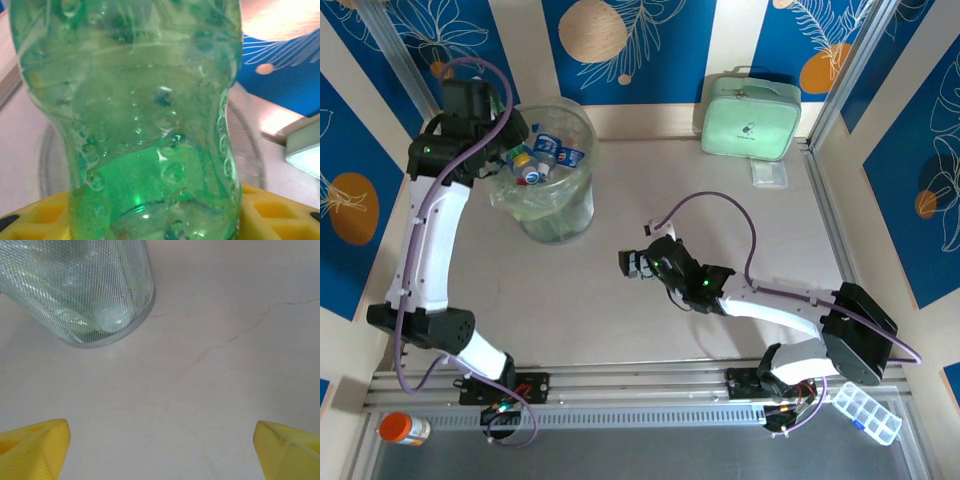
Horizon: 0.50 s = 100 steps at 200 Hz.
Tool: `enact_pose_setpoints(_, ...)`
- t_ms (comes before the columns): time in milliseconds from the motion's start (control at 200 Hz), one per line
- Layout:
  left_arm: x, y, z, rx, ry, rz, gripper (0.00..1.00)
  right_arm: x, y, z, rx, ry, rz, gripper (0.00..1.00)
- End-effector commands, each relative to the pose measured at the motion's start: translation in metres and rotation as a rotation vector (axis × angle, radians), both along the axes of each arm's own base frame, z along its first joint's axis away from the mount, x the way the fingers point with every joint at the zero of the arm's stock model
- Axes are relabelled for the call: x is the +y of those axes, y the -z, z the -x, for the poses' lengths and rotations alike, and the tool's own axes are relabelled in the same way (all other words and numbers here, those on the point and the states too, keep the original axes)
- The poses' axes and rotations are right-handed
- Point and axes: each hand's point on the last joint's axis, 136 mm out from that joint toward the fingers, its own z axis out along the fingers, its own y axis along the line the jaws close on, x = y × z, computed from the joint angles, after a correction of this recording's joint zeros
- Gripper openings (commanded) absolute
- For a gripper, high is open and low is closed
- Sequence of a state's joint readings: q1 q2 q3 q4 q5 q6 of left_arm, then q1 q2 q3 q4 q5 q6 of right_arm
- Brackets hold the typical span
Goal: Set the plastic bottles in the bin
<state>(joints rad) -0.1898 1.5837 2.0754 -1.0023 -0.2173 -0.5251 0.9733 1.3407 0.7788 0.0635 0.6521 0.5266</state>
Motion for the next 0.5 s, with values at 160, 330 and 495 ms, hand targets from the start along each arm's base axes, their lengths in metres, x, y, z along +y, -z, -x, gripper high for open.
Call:
enact_pose_setpoints(160,-0.032,0.030,-0.030,0.121,0.152,0.080,0.32,0.009,-0.012,-0.006,-0.046,0.004,0.034,0.95)
enact_pose_setpoints(330,-0.022,0.057,-0.041,0.197,0.059,0.078,0.34,0.013,-0.008,-0.006,-0.031,-0.001,0.048,0.95)
enact_pose_setpoints(495,-0.019,0.076,-0.047,0.248,0.024,0.075,0.42,0.014,-0.007,-0.007,-0.035,-0.001,0.060,0.95)
